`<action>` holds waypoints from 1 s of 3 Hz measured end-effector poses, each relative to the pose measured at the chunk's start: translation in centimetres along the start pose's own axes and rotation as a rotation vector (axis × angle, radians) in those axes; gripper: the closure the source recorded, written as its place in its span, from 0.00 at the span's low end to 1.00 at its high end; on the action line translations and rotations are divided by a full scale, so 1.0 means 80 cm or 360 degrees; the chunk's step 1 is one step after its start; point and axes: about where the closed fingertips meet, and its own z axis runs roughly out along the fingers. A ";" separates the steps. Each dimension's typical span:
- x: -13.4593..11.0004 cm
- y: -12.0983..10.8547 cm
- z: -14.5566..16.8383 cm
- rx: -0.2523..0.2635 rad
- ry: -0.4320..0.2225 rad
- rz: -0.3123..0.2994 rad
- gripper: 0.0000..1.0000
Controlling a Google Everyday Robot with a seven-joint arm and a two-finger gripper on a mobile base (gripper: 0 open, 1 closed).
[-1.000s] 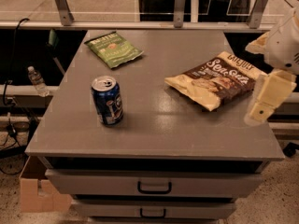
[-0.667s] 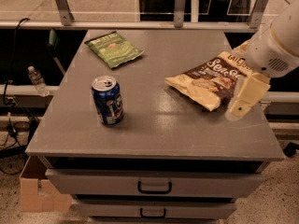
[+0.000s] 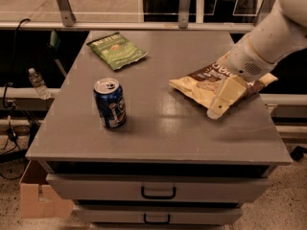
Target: Pick brown chip bag
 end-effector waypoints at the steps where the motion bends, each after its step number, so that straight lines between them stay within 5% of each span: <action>1: 0.002 -0.010 0.032 -0.0076 0.0005 0.0074 0.15; 3: 0.003 -0.019 0.058 -0.0146 0.0012 0.0136 0.62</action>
Offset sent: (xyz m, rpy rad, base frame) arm 0.0310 0.0116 -0.0515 0.0418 0.1431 -0.0486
